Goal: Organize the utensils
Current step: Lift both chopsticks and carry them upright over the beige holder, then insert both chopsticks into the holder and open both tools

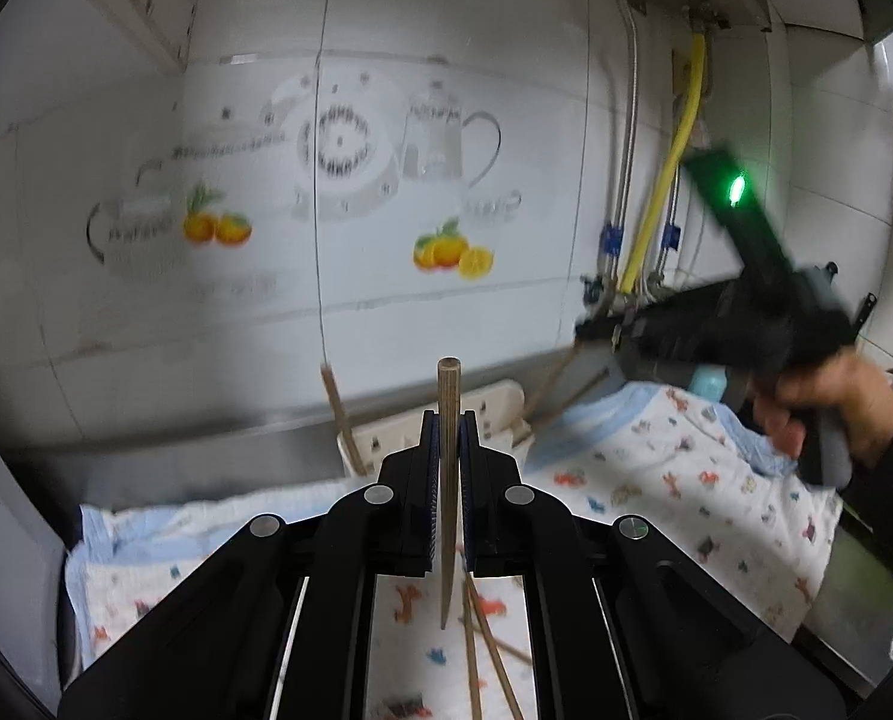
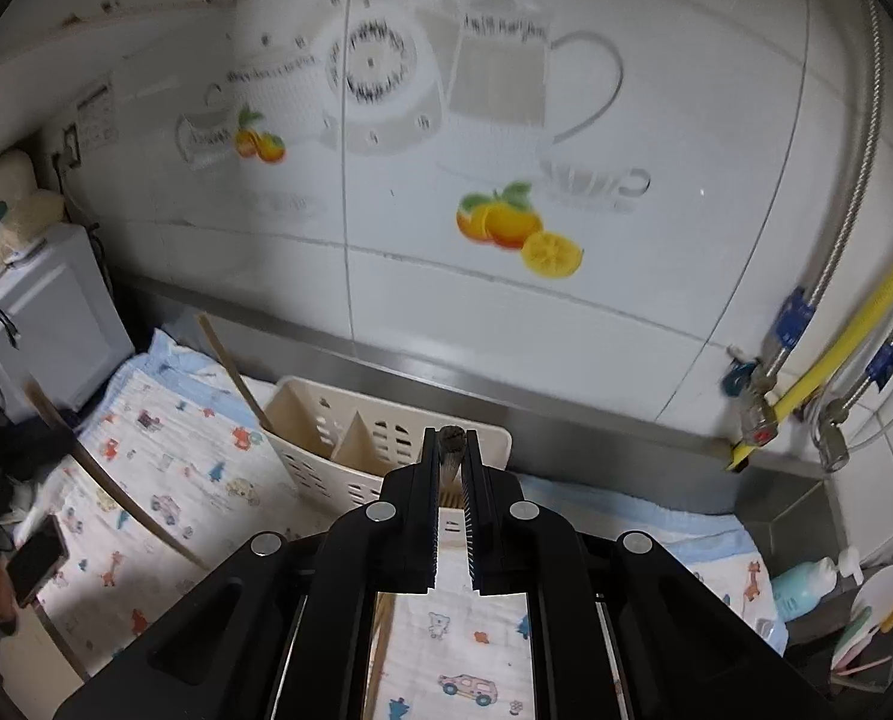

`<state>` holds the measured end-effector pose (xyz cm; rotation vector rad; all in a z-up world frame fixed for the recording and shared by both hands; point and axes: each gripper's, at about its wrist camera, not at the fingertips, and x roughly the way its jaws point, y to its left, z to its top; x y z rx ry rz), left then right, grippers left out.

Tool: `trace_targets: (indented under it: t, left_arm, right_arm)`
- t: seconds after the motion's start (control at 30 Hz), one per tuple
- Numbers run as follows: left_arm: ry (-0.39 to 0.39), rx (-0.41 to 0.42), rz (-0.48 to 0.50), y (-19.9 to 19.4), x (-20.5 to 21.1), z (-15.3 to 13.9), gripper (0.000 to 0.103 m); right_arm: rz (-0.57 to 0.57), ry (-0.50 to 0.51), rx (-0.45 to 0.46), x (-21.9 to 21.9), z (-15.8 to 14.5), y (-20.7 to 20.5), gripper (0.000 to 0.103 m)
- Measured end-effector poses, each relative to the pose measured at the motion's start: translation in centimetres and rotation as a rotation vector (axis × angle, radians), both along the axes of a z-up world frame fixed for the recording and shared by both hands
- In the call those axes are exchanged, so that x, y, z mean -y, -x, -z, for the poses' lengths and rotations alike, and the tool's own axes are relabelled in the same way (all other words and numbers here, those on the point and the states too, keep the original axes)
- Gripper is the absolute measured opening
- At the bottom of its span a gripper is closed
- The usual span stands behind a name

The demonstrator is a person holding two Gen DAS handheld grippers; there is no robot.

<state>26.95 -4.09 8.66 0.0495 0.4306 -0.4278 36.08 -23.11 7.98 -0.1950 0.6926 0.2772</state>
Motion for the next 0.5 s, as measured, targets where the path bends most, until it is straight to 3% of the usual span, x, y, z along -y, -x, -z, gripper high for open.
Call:
trace_targets:
  t: [0.3,0.5]
  left_arm:
    - [0.032,0.130,-0.047,-2.9,0.8,-5.2,0.005]
    - [0.060,0.163,-0.100,-5.8,1.0,-6.7,0.005]
  right_arm:
    - [0.005,0.003,-0.029,0.3,2.1,-1.2,0.007]
    - [-0.002,0.004,-0.028,0.3,2.6,-1.3,0.007]
